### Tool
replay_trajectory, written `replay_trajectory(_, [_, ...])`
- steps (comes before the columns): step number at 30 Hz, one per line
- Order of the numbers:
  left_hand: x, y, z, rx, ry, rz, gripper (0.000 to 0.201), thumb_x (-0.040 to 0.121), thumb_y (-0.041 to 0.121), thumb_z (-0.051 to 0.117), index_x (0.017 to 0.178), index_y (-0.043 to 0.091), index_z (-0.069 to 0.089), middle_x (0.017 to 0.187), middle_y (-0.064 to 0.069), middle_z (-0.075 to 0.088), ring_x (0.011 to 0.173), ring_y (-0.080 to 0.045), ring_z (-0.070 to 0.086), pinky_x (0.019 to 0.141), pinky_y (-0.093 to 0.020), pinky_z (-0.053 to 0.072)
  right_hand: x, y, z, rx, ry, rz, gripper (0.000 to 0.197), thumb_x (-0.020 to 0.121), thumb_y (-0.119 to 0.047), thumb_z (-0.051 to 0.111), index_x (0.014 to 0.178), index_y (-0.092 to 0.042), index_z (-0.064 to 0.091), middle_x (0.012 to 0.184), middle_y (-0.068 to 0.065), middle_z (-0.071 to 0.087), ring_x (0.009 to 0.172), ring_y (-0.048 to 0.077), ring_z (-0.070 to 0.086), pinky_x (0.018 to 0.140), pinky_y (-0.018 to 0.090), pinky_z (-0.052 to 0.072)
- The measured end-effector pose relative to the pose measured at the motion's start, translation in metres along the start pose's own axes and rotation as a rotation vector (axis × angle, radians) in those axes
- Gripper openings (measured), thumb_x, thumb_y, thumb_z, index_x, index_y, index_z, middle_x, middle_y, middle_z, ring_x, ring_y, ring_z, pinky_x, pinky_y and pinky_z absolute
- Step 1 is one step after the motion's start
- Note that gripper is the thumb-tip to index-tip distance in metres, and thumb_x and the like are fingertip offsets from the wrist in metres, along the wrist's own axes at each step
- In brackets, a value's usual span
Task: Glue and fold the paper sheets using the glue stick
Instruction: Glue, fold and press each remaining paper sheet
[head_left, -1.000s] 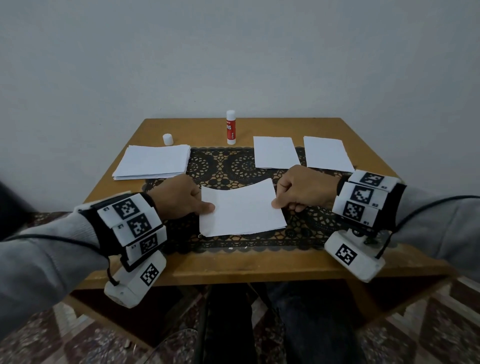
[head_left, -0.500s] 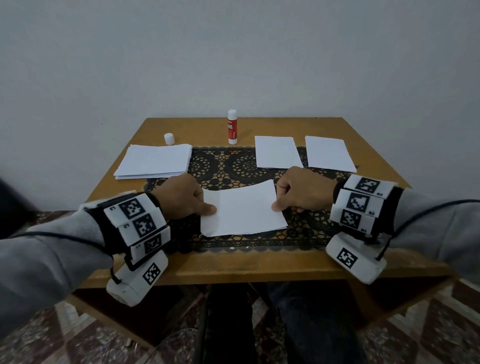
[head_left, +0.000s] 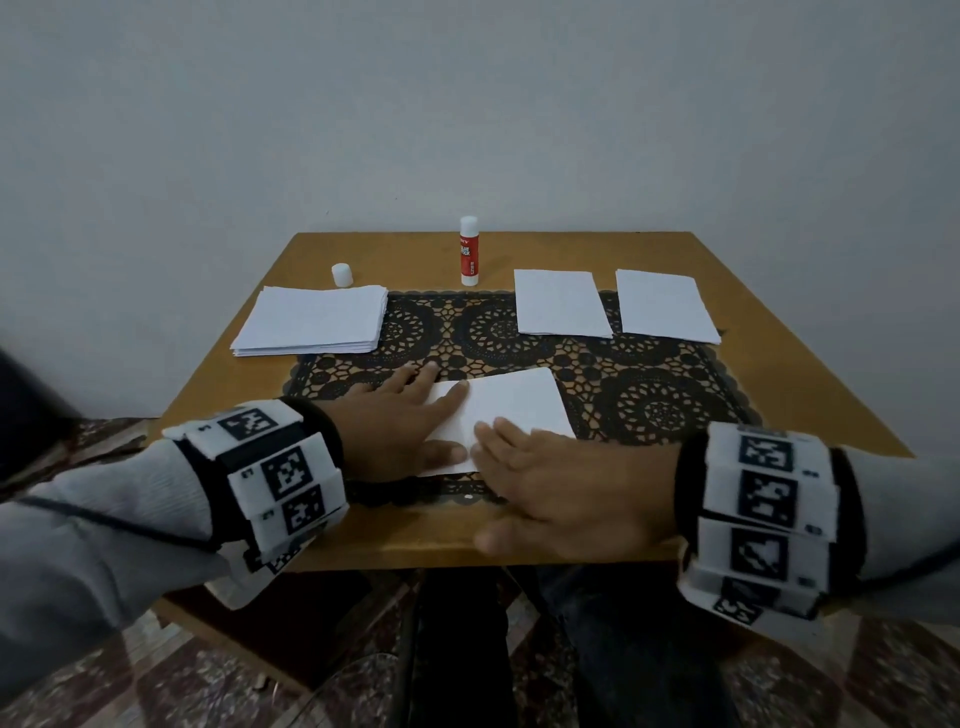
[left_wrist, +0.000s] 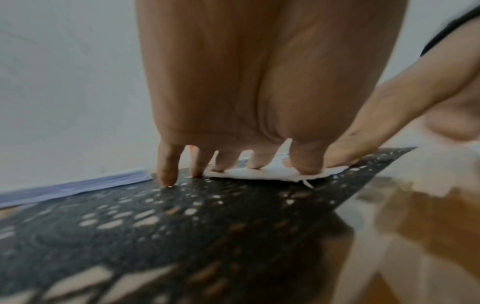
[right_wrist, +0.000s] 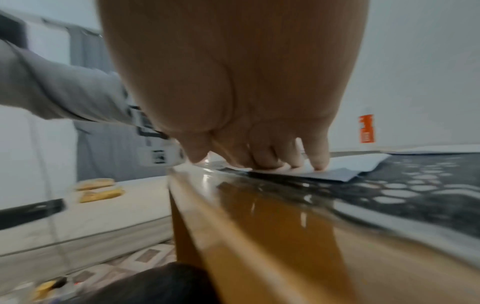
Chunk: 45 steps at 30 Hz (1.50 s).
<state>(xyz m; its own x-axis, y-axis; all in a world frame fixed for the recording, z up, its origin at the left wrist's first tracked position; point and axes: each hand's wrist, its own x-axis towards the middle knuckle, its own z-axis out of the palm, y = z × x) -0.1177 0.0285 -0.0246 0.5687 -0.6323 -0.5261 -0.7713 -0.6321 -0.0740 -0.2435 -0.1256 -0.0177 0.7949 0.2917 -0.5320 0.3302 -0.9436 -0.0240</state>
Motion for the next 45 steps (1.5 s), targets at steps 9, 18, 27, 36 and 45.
replay_trajectory(9, [0.002,-0.004,0.006,-0.021,-0.01,0.025,0.075,0.092,0.065,0.017,0.147,0.033,-0.023,0.154,-0.004,-0.03,0.143,-0.023,-0.026,0.116,-0.052,-0.001,-0.014,0.012,0.009,0.015,-0.094,0.091,0.101,0.082,-0.075,0.012,0.149,-0.005,-0.021,0.155,0.011,-0.03,0.144,0.021,-0.026,0.121,0.037,-0.007])
replay_trajectory(18, [0.0,-0.001,0.002,-0.022,-0.038,0.004,0.076,0.093,0.064,0.02,0.147,0.032,-0.023,0.154,-0.005,-0.03,0.143,-0.023,-0.025,0.116,-0.053,0.0,0.02,0.028,-0.012,0.064,-0.039,0.126,0.091,0.093,-0.067,0.019,0.151,-0.007,-0.016,0.158,0.01,-0.024,0.147,0.023,-0.019,0.121,0.039,-0.001])
replay_trajectory(27, [-0.005,0.002,0.0,-0.029,-0.029,-0.009,0.076,0.093,0.064,0.02,0.148,0.031,-0.022,0.155,-0.005,-0.029,0.144,-0.023,-0.023,0.117,-0.053,0.001,0.028,0.055,-0.019,0.086,0.0,0.218,0.074,0.102,-0.049,0.023,0.152,-0.009,-0.015,0.159,0.006,-0.022,0.147,0.024,-0.016,0.121,0.042,0.004])
replay_trajectory(36, [-0.008,0.059,-0.005,-0.009,0.004,0.072,0.076,0.098,0.055,0.022,0.15,0.015,-0.017,0.155,-0.006,-0.025,0.144,-0.021,-0.022,0.119,-0.049,-0.003,0.029,0.072,-0.024,0.051,-0.044,0.257,0.096,0.092,-0.066,0.034,0.152,-0.01,-0.016,0.16,0.004,-0.022,0.148,0.025,-0.015,0.121,0.047,0.007])
replay_trajectory(45, [-0.009,-0.001,0.001,-0.045,-0.011,-0.084,0.077,0.096,0.059,0.015,0.148,0.017,-0.022,0.155,-0.001,-0.029,0.144,-0.017,-0.02,0.119,-0.048,0.0,0.025,0.075,-0.022,0.077,-0.033,0.235,0.096,0.091,-0.067,0.033,0.152,-0.012,-0.016,0.159,0.001,-0.022,0.148,0.022,-0.016,0.121,0.047,0.004])
